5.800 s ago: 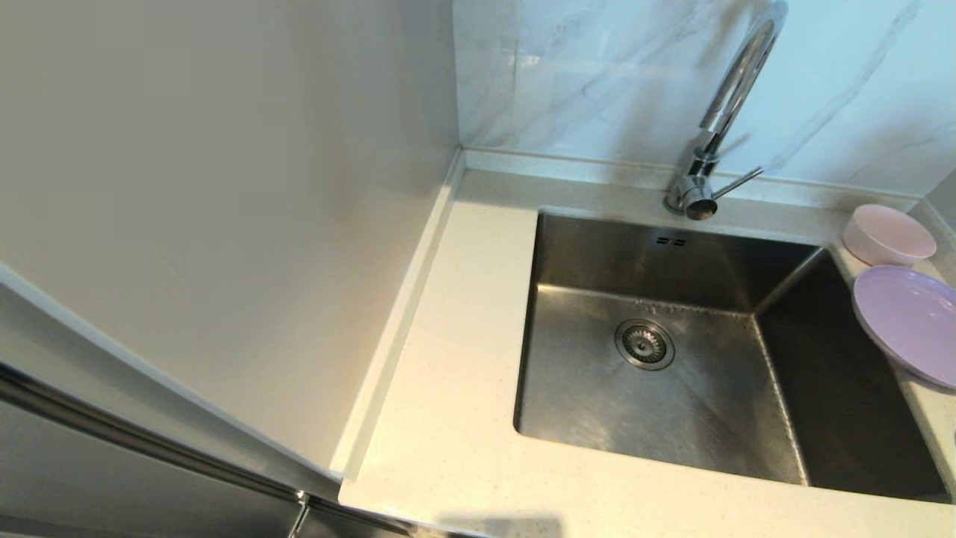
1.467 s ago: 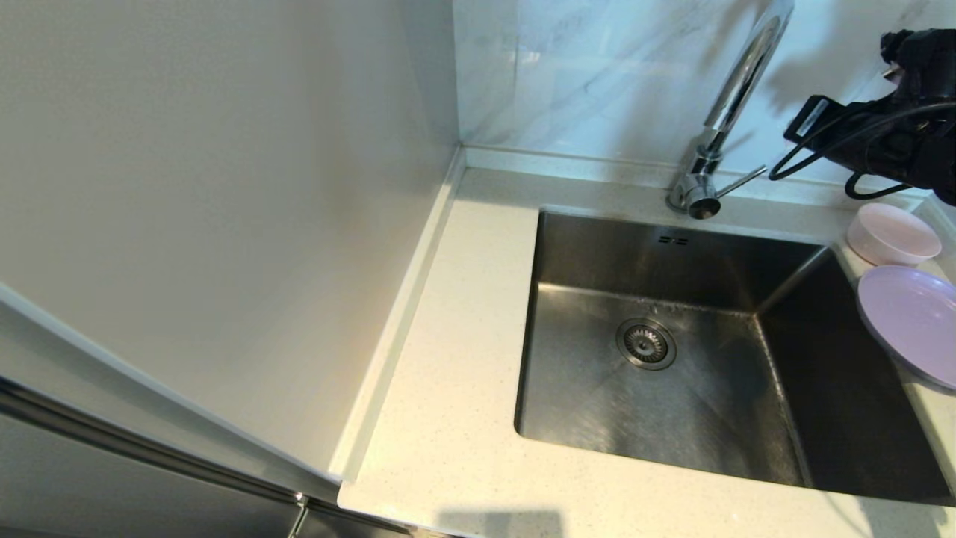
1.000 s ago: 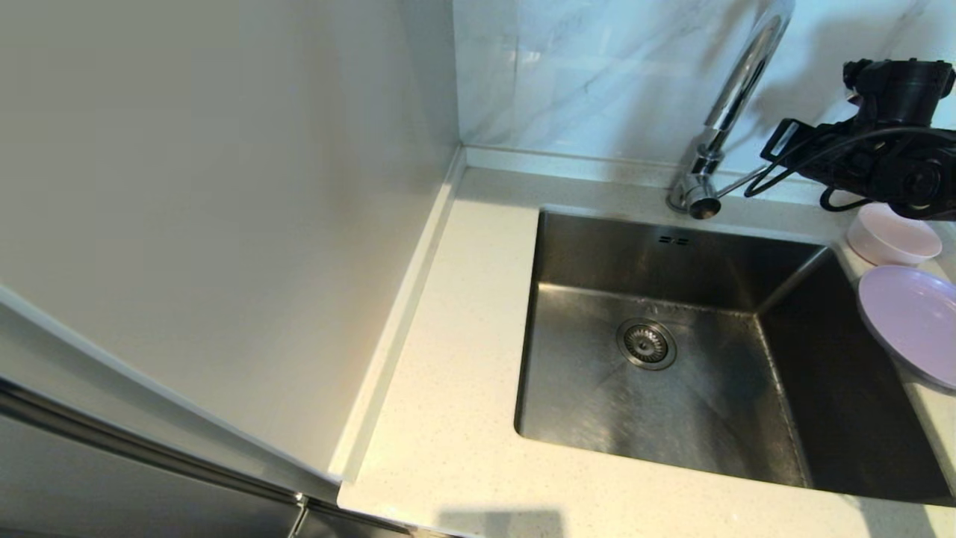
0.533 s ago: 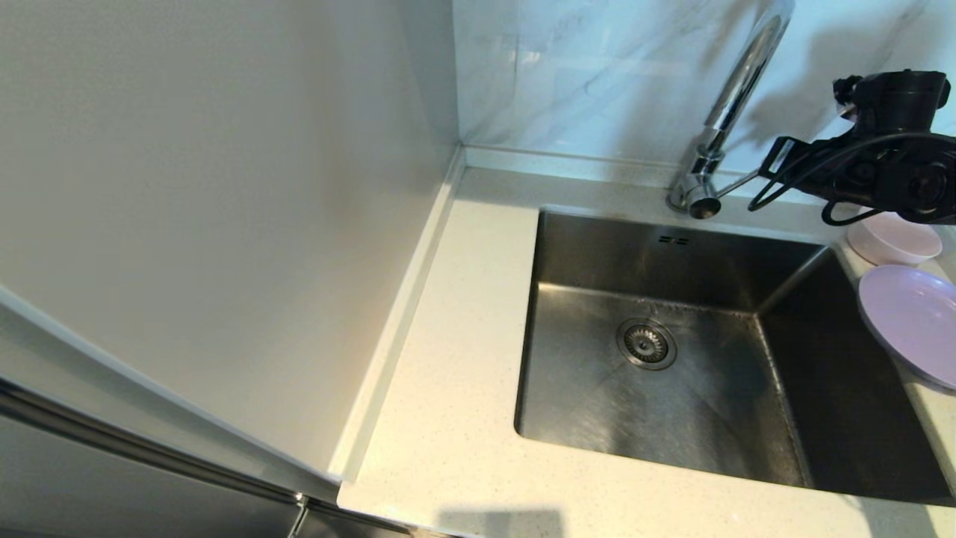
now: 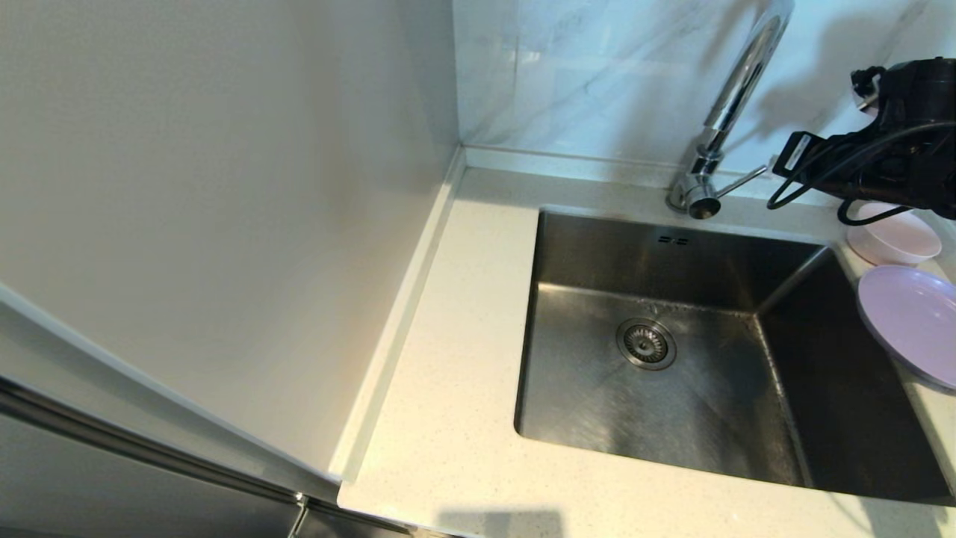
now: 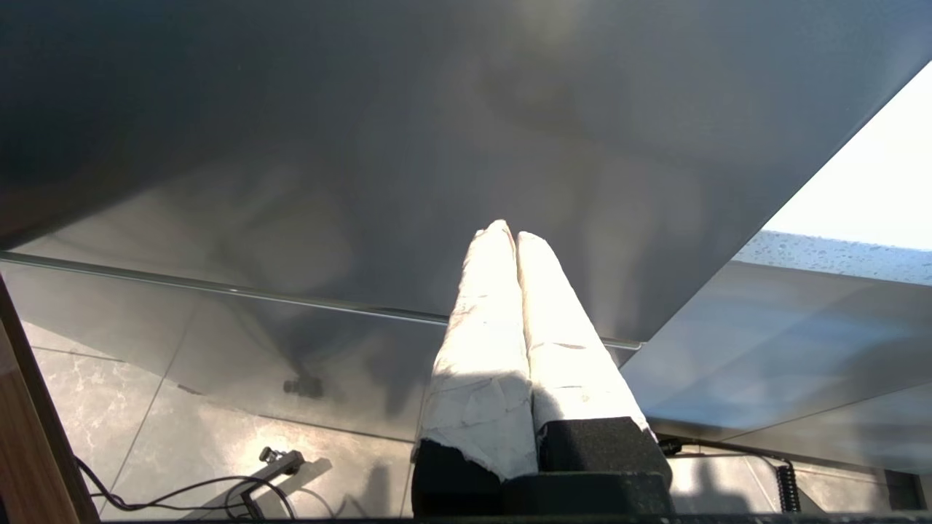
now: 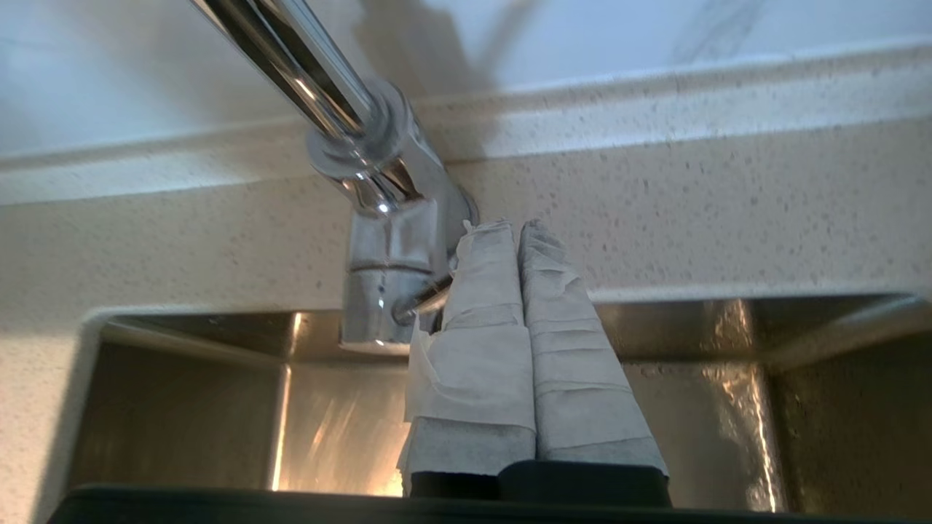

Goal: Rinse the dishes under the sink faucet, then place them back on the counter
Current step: Turn on the faucet

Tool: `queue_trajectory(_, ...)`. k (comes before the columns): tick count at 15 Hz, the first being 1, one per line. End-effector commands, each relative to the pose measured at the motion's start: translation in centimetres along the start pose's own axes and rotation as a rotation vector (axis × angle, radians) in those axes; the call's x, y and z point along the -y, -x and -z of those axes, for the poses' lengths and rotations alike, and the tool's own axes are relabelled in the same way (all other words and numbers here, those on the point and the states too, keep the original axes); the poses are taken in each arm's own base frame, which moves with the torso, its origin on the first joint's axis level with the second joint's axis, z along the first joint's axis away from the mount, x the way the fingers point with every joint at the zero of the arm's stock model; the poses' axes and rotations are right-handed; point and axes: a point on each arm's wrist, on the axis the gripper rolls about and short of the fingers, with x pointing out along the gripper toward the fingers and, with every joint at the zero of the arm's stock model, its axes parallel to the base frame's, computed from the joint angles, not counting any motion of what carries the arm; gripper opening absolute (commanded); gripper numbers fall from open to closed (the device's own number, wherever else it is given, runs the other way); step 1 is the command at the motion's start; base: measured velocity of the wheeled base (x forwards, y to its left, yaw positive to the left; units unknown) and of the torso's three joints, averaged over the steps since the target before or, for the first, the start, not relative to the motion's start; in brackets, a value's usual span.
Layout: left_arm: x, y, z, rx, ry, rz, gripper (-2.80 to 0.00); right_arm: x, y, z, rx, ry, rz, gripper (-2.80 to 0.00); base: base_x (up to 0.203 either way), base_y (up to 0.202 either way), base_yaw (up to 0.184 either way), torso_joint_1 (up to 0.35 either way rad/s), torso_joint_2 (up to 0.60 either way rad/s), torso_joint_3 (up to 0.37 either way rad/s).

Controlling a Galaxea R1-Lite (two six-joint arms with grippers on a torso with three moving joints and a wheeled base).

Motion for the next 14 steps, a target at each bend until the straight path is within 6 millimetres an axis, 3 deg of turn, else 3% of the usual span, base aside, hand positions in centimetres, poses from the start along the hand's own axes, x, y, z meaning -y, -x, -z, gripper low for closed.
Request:
queue_trajectory(1,0.0,0.0,0.0,0.0,0.0,0.0,-2.8,-0.2,0.2,-0.6,0.021,-0.002,-0.007,-2.8,0.0,0.0,0.0,0.0,0.0,0.0)
queue_trajectory(14,0.0,0.0,0.0,0.0,0.0,-0.001,-2.8,-0.1,-2.0,0.1,0.064,0.003,-0.027,-2.8,0.0,0.0,0.0,0.0,0.0,0.0)
